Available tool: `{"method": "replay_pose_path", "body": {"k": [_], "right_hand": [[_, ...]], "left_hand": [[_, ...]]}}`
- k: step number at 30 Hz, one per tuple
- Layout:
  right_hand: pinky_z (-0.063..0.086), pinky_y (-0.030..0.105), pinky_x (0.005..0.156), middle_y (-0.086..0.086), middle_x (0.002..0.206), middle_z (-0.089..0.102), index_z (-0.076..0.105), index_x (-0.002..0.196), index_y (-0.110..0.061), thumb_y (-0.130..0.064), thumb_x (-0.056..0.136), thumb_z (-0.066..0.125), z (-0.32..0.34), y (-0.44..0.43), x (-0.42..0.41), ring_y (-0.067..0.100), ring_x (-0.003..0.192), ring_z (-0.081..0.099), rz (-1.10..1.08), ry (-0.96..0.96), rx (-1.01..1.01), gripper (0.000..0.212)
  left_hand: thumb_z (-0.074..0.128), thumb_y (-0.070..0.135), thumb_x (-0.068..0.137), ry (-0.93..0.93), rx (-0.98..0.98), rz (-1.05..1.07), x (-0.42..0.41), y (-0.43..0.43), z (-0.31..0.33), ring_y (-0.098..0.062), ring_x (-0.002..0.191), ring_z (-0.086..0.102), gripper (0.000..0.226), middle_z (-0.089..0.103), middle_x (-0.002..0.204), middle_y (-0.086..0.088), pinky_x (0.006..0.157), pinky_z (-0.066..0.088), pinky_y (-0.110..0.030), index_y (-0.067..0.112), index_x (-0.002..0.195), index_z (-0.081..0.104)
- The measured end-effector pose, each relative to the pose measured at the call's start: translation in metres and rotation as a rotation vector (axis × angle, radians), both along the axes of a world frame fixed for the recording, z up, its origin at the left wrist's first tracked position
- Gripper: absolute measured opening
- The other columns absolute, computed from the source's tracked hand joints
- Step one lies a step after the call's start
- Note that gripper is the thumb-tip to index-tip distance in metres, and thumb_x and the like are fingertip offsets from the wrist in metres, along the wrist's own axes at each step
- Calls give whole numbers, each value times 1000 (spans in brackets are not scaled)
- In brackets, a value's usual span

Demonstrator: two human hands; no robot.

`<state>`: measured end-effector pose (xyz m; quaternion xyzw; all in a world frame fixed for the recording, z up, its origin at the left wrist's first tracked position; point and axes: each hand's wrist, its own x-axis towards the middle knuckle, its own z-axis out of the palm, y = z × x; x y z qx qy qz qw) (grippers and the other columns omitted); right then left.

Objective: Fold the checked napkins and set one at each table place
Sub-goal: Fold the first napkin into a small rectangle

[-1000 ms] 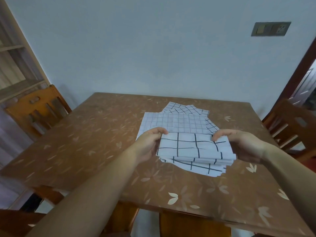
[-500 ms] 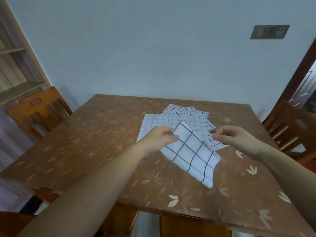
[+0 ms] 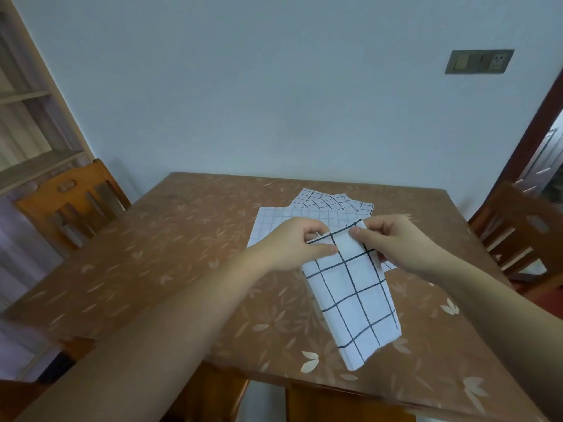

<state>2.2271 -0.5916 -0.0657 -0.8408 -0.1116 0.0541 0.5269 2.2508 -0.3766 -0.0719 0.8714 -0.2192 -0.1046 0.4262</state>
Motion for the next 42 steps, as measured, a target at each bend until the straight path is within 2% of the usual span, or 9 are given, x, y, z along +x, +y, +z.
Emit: {"method": "replay_pose_path", "body": {"k": [3, 7, 13, 17, 25, 28, 31, 35, 42], "right_hand": [[39, 43, 64, 10, 72, 49, 54, 82, 5, -66, 78, 64, -1, 4, -2, 22, 65, 45, 59, 2, -46, 71], [30, 40, 63, 15, 67, 39, 47, 77, 9, -52, 89, 61, 1, 10, -2, 25, 63, 35, 67, -35, -2, 63], [30, 33, 57, 6, 60, 41, 51, 65, -10, -37, 95, 57, -6, 5, -3, 18, 56, 36, 47, -8, -79, 40], [29, 32, 56, 5, 61, 39, 47, 69, 0, -36, 97, 53, -4, 14, -3, 17, 56, 35, -19, -145, -83, 46], [27, 24, 46, -12, 40, 41, 50, 46, -30, -37, 93, 61, -18, 11, -17, 6, 40, 33, -209, -270, -142, 49], [25, 24, 44, -10, 40, 36, 52, 44, -34, -35, 91, 64, -12, 9, -20, 7, 40, 30, -173, -249, -143, 48], [26, 20, 44, -9, 43, 33, 49, 44, -25, -28, 91, 65, 3, 7, -20, 6, 41, 29, -187, -301, -72, 50], [31, 13, 43, -11, 38, 39, 46, 47, -19, -21, 94, 62, 12, 7, -15, 2, 35, 36, -291, -342, 126, 50], [45, 30, 55, 0, 58, 63, 61, 63, -12, -33, 95, 58, -9, 10, -7, 15, 57, 59, -532, -455, 7, 39]], "left_hand": [[70, 46, 84, 4, 52, 11, -2, -3, 7, -6, 58, 49, 22, 53, 64, 16, 53, 37, -17, 26, 91, 63], [56, 45, 95, -137, -69, 53, -3, -13, 8, -13, 47, 27, 31, 31, 52, 7, 47, 25, -26, 23, 72, 60], [49, 49, 96, -227, 32, 69, 0, -13, 10, -14, 53, 36, 32, 40, 58, 0, 55, 30, -30, 27, 77, 63], [49, 39, 99, -329, -10, 86, 1, -24, 18, -6, 53, 38, 37, 40, 53, 9, 56, 30, -24, 33, 63, 52], [53, 34, 99, -417, -78, 144, 15, -8, 24, -7, 58, 40, 31, 53, 62, -3, 55, 31, -17, 18, 75, 64], [57, 36, 96, -325, -116, 156, 15, -9, 26, -7, 56, 39, 31, 46, 57, 6, 55, 30, -19, 26, 68, 65], [57, 51, 91, 30, -464, 276, 15, -3, 29, -9, 70, 60, 31, 65, 69, 12, 69, 45, -24, 27, 78, 72], [39, 84, 73, 687, -1088, 144, 11, 0, 12, -34, 123, 57, 98, 65, 126, -17, 111, 36, -48, 6, 127, 63], [63, 49, 89, 491, -775, 353, -12, -49, -10, -22, 96, 72, 36, 76, 102, 0, 90, 55, -45, 20, 109, 70]]}}
